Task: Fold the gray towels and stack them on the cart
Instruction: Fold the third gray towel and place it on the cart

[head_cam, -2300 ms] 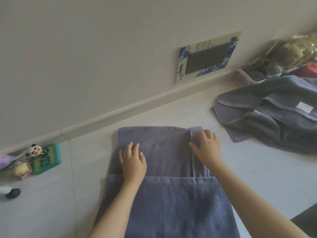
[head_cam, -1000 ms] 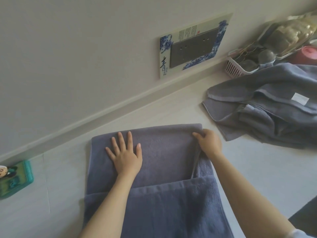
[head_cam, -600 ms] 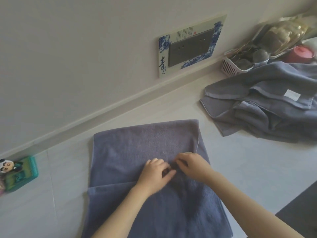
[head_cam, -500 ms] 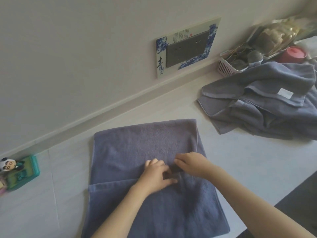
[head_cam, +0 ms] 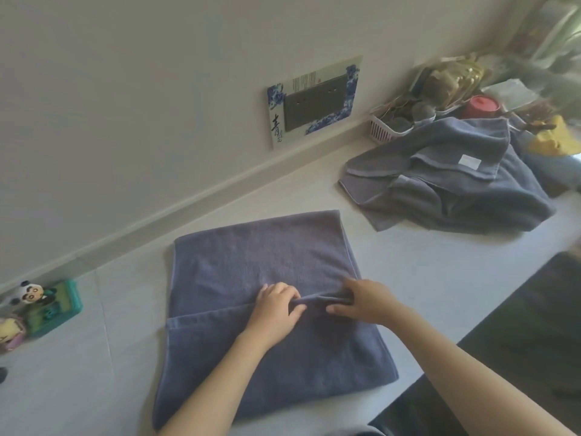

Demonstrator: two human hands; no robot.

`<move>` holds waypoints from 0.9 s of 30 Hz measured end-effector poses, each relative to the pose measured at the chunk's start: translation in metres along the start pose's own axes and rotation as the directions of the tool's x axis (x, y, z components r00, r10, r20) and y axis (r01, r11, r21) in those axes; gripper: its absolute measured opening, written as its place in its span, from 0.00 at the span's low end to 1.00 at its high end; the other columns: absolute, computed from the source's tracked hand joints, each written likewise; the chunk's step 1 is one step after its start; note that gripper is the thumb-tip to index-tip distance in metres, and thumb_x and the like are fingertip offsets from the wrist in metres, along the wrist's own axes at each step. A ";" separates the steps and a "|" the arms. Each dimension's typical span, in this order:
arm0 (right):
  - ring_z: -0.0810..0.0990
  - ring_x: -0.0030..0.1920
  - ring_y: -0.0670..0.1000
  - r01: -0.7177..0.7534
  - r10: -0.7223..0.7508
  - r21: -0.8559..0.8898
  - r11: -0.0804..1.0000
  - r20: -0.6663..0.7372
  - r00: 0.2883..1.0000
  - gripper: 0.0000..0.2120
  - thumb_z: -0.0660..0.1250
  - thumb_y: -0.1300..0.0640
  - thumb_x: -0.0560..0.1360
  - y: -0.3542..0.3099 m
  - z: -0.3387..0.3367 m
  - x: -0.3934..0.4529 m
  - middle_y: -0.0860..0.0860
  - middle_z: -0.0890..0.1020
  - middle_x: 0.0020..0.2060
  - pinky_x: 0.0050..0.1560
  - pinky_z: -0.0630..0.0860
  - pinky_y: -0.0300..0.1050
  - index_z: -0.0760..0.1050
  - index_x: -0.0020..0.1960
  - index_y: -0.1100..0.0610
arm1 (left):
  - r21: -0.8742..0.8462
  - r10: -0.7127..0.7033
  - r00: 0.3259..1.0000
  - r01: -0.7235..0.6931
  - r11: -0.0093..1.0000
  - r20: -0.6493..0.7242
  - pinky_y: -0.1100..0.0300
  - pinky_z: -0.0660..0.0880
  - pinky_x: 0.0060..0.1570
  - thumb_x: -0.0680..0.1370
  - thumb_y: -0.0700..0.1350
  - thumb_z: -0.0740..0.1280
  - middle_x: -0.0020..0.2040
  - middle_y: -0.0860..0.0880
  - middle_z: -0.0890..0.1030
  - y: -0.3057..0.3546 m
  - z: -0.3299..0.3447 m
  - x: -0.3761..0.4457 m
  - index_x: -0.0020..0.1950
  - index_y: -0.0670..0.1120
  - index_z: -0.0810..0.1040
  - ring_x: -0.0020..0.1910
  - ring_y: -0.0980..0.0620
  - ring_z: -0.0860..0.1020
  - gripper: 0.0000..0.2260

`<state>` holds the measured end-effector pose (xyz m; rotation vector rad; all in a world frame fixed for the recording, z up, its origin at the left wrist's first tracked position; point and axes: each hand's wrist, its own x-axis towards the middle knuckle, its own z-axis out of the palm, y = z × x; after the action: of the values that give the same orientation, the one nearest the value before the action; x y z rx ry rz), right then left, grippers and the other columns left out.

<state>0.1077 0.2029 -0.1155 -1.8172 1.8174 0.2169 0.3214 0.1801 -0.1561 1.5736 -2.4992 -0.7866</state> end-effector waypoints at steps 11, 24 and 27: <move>0.78 0.44 0.55 -0.226 0.316 0.415 0.882 -0.163 0.935 0.15 0.68 0.45 0.72 0.011 0.031 -0.020 0.52 0.80 0.40 0.39 0.69 0.45 0.75 0.43 0.58 | 0.209 -0.246 0.951 0.283 0.936 -0.186 0.40 0.53 0.72 0.78 0.51 0.62 0.63 0.42 0.73 -0.029 0.009 -0.052 0.68 0.44 0.72 0.65 0.41 0.70 0.20; 0.72 0.48 0.51 0.205 -0.186 0.328 0.922 -0.089 0.979 0.12 0.69 0.53 0.72 -0.023 0.040 -0.052 0.50 0.73 0.46 0.43 0.65 0.32 0.67 0.48 0.54 | 0.241 -0.234 0.972 0.226 0.944 0.007 0.47 0.30 0.70 0.69 0.66 0.32 0.77 0.47 0.36 -0.021 0.044 -0.090 0.77 0.54 0.39 0.76 0.47 0.34 0.37; 0.76 0.57 0.54 -0.026 -0.012 0.431 0.902 0.086 0.996 0.27 0.69 0.45 0.72 -0.013 0.032 -0.058 0.51 0.77 0.57 0.59 0.71 0.46 0.66 0.65 0.54 | 0.257 -0.259 0.965 0.243 0.935 0.031 0.45 0.31 0.71 0.75 0.66 0.37 0.77 0.47 0.34 -0.019 0.041 -0.089 0.77 0.54 0.37 0.75 0.48 0.32 0.32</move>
<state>0.1243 0.2683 -0.1107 -1.4647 1.6520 -0.1005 0.3647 0.2658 -0.1824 2.0144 -2.5589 -0.5693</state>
